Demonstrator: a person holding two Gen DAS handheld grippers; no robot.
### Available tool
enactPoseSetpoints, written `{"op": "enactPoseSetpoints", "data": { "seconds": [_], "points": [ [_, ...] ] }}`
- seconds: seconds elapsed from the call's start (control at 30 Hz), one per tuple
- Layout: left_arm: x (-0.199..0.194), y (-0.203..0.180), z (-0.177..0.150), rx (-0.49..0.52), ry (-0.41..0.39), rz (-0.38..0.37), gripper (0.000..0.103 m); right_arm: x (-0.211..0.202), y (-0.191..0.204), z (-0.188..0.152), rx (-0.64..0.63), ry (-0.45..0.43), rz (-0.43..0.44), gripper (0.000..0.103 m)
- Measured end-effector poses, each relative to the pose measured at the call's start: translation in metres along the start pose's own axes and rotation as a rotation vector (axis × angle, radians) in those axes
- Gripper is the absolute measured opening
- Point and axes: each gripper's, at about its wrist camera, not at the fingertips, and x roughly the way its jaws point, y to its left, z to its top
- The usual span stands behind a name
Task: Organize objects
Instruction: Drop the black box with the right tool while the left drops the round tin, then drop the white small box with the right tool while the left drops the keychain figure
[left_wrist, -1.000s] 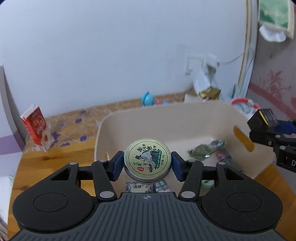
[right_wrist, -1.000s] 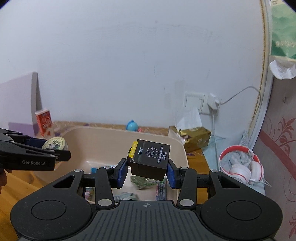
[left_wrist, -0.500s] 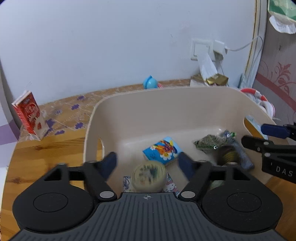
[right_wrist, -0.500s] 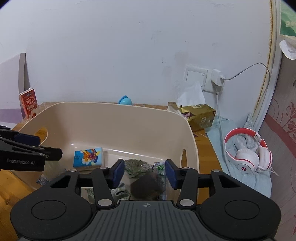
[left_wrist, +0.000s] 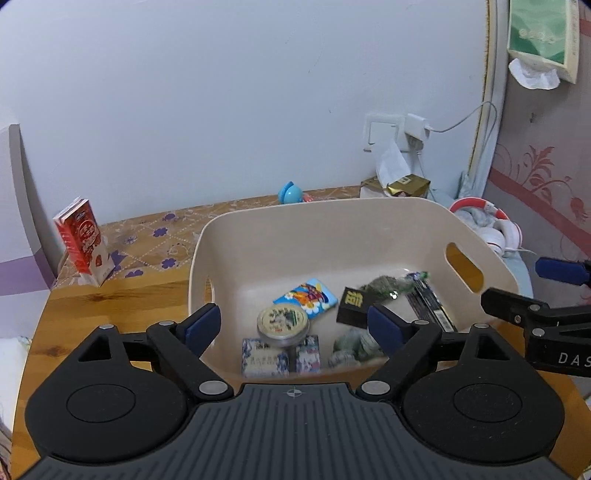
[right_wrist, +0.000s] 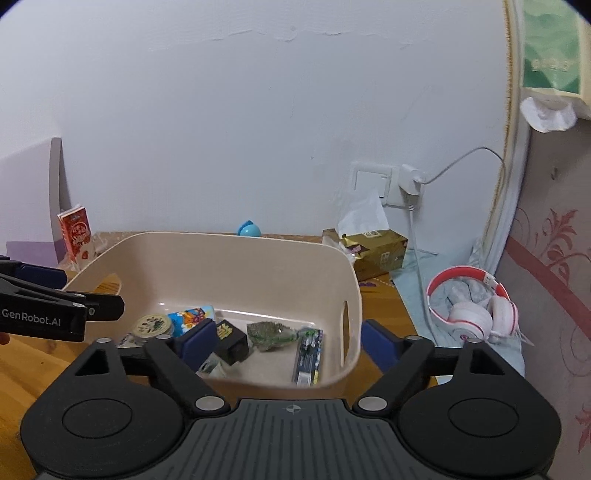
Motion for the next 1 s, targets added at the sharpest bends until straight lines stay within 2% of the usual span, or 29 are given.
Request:
{"op": "enactPoseSetpoints", "data": {
  "seconds": [0.2, 0.33, 0.57, 0.8, 0.9, 1.0],
  "points": [
    [-0.027, -0.002, -0.018, 0.0, -0.016, -0.011, 0.09, -0.018, 0.0, -0.023, 0.004, 0.039, 0.012, 0.092],
    [-0.031, -0.005, -0.034, 0.017, 0.007, -0.016, 0.09, -0.02, 0.003, -0.039, -0.002, 0.086, 0.031, 0.096],
    [-0.003, -0.003, -0.067, 0.009, 0.111, -0.001, 0.09, -0.004, 0.016, -0.063, -0.004, 0.17, 0.067, 0.096],
    [0.028, 0.004, -0.084, -0.002, 0.194, 0.006, 0.09, 0.033, 0.02, -0.08, 0.052, 0.244, 0.076, 0.095],
    [0.039, 0.004, -0.086, -0.007, 0.207, 0.002, 0.09, 0.045, 0.017, -0.081, 0.1, 0.253, 0.077, 0.091],
    [0.047, 0.001, -0.085, -0.019, 0.216, -0.026, 0.09, 0.048, 0.014, -0.083, 0.107, 0.259, 0.059, 0.077]
  ]
}}
